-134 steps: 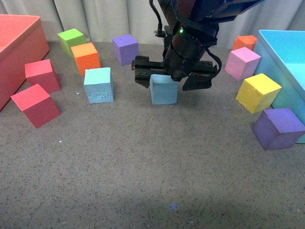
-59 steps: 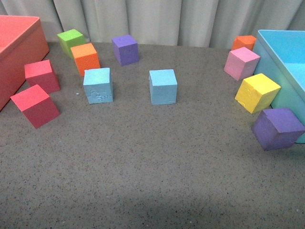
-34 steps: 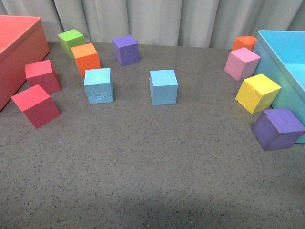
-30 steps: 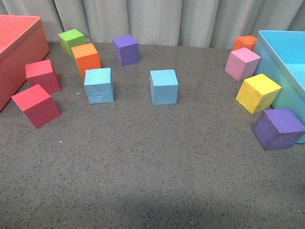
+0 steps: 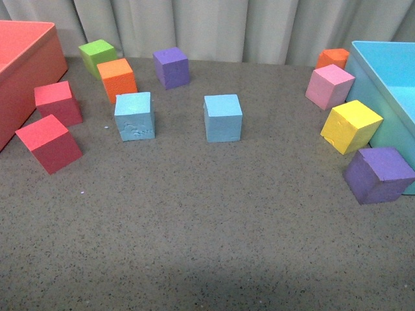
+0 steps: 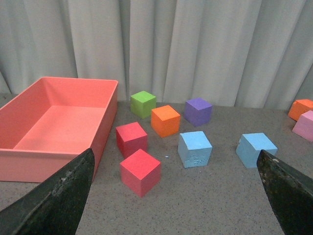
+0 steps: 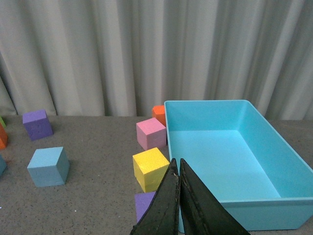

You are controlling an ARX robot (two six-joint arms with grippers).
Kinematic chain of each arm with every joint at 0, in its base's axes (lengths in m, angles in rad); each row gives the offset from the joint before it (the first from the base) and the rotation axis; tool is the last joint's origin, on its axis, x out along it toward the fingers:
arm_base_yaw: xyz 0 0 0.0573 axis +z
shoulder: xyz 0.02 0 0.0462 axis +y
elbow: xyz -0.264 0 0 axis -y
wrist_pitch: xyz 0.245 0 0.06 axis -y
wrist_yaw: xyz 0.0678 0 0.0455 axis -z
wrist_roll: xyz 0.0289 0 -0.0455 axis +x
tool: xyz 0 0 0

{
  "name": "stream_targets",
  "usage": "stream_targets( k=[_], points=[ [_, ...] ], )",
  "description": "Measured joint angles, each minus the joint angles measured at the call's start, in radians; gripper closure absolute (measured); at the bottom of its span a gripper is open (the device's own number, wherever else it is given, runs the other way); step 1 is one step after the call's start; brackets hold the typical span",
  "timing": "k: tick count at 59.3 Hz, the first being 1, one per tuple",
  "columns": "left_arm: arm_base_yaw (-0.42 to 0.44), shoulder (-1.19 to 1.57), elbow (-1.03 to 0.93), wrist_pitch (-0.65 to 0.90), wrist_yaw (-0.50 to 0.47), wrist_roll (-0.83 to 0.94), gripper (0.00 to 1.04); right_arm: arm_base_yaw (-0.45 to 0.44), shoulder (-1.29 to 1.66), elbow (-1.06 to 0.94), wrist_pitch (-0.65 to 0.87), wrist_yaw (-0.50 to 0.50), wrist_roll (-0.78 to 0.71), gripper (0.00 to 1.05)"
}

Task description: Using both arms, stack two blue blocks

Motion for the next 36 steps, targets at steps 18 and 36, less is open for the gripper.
stream_targets(
  k=[18,36],
  points=[
    [0.000,0.000,0.000,0.000,0.000,0.000,0.07,0.000,-0.179,-0.001,-0.167,0.000,0.000,1.04],
    [0.000,0.000,0.000,0.000,0.000,0.000,0.07,0.000,-0.311,-0.001,-0.296,0.000,0.000,1.04]
  ],
)
